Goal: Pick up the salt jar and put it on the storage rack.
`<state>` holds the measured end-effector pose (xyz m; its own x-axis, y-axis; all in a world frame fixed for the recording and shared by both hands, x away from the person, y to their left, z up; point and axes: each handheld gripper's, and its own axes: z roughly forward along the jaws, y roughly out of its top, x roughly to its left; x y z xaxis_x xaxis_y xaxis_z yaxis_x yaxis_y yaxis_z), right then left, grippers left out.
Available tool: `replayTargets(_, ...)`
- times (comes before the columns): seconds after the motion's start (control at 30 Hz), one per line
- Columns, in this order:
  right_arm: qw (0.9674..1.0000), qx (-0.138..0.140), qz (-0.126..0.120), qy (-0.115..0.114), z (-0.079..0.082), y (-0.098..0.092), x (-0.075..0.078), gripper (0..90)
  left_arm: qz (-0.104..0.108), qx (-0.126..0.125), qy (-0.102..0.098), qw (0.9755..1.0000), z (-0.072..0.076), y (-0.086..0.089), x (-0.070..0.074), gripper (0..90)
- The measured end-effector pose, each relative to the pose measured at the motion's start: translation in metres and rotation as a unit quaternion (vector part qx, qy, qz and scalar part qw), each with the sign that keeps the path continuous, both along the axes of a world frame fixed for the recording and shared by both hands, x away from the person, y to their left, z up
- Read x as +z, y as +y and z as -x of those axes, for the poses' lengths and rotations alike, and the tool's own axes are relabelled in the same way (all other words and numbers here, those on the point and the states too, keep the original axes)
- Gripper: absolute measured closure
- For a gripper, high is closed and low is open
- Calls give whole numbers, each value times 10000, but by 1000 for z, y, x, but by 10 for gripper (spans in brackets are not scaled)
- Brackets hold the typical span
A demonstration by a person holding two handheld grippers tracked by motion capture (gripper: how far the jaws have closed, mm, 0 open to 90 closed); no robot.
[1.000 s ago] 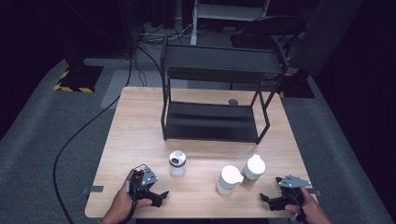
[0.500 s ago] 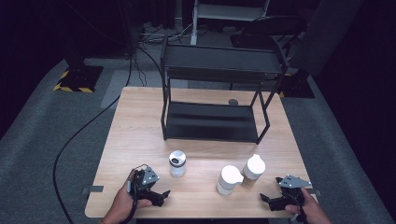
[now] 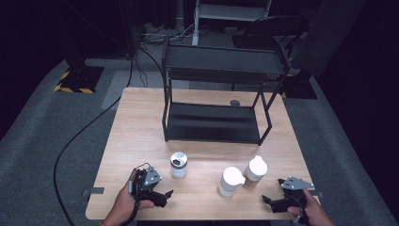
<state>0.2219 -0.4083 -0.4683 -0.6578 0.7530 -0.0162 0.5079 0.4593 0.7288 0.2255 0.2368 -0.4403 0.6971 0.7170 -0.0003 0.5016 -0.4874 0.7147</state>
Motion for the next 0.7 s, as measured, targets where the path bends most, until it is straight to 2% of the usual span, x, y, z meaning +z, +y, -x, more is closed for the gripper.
replayTargets(0.7,10000,-6,-3,-1,0,0,0,0,-140,-92,-16,9999,-10,-13,12,22)
